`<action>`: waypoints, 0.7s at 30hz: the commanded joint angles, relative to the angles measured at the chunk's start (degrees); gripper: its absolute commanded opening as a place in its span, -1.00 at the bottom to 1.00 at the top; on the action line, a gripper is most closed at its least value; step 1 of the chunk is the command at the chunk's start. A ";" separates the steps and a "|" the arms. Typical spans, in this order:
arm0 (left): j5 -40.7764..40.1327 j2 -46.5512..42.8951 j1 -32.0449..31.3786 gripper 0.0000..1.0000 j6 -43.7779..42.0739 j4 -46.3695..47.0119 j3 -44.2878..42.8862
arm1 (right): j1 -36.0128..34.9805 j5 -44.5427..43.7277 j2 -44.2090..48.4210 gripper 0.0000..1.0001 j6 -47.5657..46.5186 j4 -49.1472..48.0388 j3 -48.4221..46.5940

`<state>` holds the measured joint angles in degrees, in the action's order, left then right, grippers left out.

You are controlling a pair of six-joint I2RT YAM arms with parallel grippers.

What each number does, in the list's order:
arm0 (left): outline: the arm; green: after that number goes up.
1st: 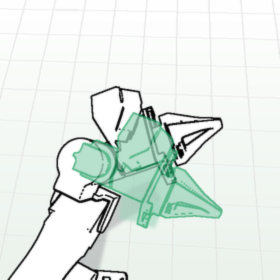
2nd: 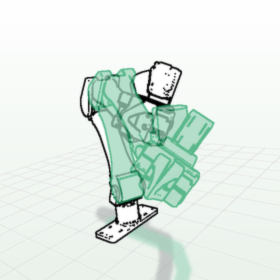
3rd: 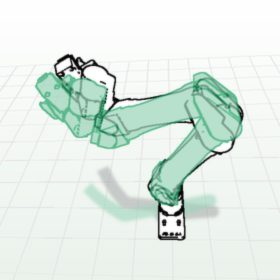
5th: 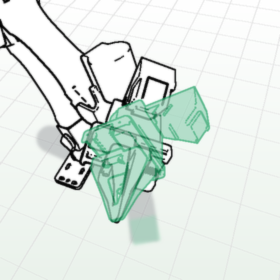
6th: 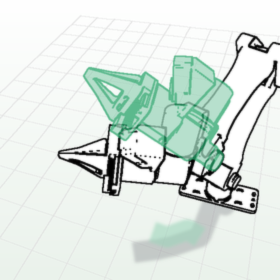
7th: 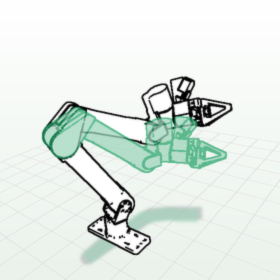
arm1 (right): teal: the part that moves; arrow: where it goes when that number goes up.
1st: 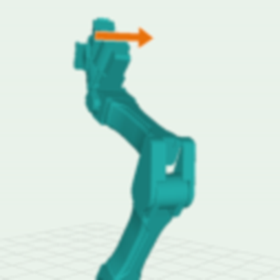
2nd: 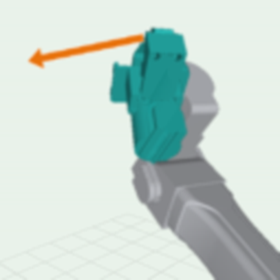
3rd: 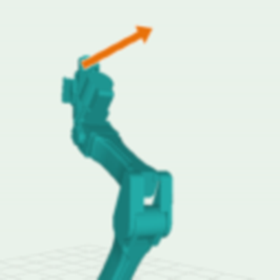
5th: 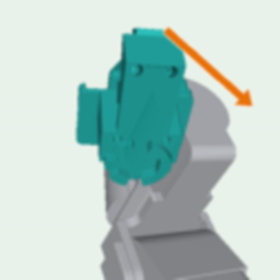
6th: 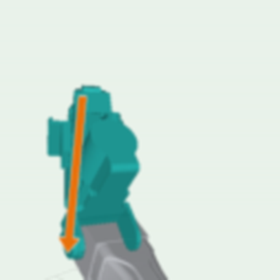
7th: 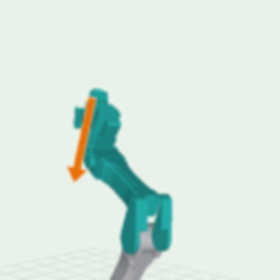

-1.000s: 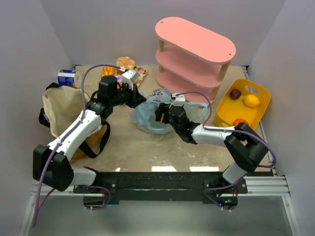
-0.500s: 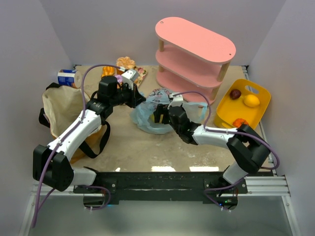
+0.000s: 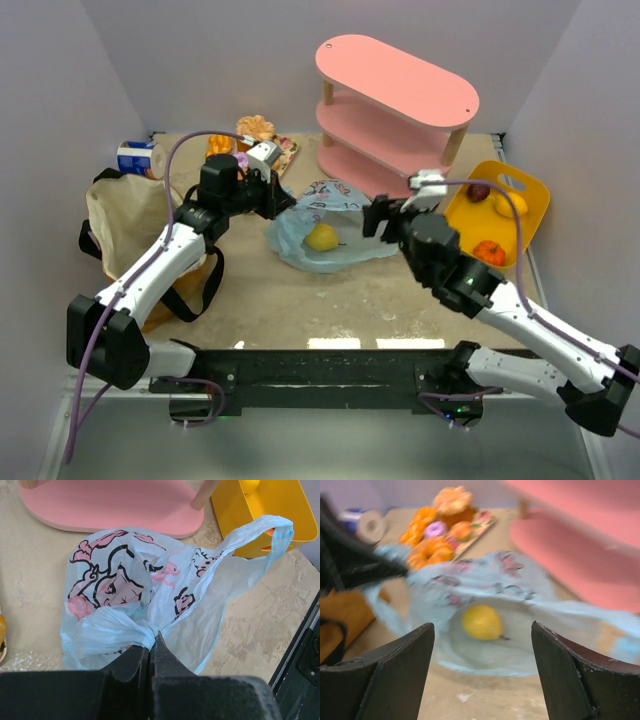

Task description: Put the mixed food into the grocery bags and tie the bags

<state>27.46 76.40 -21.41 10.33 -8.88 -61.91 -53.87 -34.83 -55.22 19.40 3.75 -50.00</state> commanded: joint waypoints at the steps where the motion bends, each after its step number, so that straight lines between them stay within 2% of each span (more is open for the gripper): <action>1: 1.28 -1.87 -0.12 -1.00 0.13 1.85 -1.37 | 12.79 -6.23 1.61 0.61 2.41 23.49 -10.37; 2: 1.45 -1.87 -0.12 -1.00 0.13 1.77 -1.37 | 19.09 -4.91 1.78 0.66 1.01 24.45 -11.86; 4: 1.45 -1.87 -0.12 -1.00 0.13 1.94 -1.37 | 24.75 -1.48 1.09 0.80 0.21 27.71 -13.19; 5: 1.19 -1.78 -0.12 -1.00 0.13 1.94 -1.28 | 29.39 -0.16 0.73 0.95 -0.58 29.20 -14.24; 7: 0.84 -1.69 -0.12 -1.00 -0.04 1.85 -1.28 | 33.98 5.60 -1.89 0.97 -0.85 30.61 -15.48; 9: 0.84 -1.61 -0.12 -1.00 -0.04 1.85 -1.20 | 41.71 10.28 -4.53 0.97 -0.94 32.01 -16.80; 10: 0.84 -1.61 -0.12 -1.00 0.04 1.85 -1.20 | 44.43 16.75 -5.85 0.98 -0.68 32.46 -17.15; 11: 0.92 -1.52 -0.12 -1.00 0.04 1.85 -1.20 | 49.42 19.16 -9.17 0.98 -0.68 33.07 -17.93; 14: 0.66 -1.26 -0.12 -1.00 -0.13 1.85 -1.20 | 53.69 19.99 -13.84 0.97 -2.08 33.96 -18.29; 21: 0.84 -1.60 -0.12 -1.00 -0.22 1.68 -1.46 | 61.77 22.25 -18.42 0.97 -4.89 30.09 -14.61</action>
<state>27.86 76.20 -21.41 10.35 -8.69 -61.91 4.40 -16.27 -73.67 17.04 35.38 -65.58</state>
